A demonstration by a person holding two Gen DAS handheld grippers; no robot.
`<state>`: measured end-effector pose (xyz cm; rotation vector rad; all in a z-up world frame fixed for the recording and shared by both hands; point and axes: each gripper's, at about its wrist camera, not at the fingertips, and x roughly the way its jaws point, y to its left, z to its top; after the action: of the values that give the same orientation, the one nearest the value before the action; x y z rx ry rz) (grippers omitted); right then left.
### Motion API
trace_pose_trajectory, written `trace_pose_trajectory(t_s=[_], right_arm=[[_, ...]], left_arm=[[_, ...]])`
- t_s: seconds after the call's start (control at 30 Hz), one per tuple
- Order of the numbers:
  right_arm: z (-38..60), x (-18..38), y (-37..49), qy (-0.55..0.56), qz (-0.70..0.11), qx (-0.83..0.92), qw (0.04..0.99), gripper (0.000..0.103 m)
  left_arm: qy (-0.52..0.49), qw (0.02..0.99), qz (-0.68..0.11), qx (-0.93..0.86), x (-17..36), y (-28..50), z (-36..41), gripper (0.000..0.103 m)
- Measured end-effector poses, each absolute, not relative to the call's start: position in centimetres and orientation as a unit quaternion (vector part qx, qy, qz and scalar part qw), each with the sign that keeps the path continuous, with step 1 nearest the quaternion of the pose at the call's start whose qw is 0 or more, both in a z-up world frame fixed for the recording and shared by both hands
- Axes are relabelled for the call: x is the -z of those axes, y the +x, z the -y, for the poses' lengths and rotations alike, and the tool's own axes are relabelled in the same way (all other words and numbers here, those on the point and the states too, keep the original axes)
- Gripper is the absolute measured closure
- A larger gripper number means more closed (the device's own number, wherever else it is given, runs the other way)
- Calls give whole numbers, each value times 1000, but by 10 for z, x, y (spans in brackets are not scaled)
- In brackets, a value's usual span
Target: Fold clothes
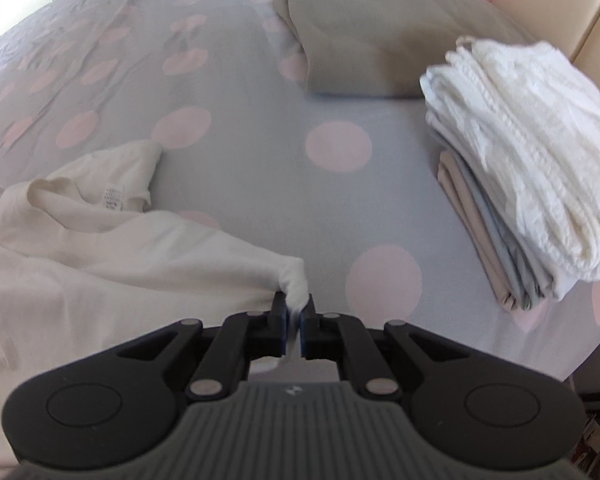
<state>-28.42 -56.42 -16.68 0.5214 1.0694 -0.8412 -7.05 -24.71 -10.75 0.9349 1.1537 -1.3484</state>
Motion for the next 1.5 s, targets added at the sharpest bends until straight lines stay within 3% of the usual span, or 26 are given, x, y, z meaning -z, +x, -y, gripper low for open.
trace_pose_trajectory(t_s=[0.23,0.43,0.63,0.77,0.8,0.87,0.9,0.93,0.97,1.27,1.5], right_arm=[[563,178,-288,246,-505,376,737,97],[564,181,-286,242,-508,371,739,97],[567,185,-285,245,-511,365,739,96],[568,184,-282,242,-511,361,741,96],[568,184,-281,241,-511,361,742,96],[568,184,-280,240,-511,359,743,96],[569,184,-280,241,-510,359,744,96],[569,184,-281,243,-509,359,744,96],[569,182,-281,242,-505,361,745,96],[561,161,-282,228,-463,380,767,97],[545,100,-265,208,-385,363,823,97]], left_arm=[[394,572,-443,567,94,-33,308,54],[420,602,-403,546,117,7,365,54],[424,635,-402,505,150,57,401,54],[403,633,-444,490,180,86,412,54],[391,631,-453,493,184,88,411,56],[371,629,-457,508,187,87,406,79],[364,630,-456,512,186,86,403,85],[356,635,-455,514,182,86,399,95],[346,642,-450,515,176,86,394,97],[247,736,-393,493,71,101,315,100],[193,801,-336,457,-29,110,230,100]])
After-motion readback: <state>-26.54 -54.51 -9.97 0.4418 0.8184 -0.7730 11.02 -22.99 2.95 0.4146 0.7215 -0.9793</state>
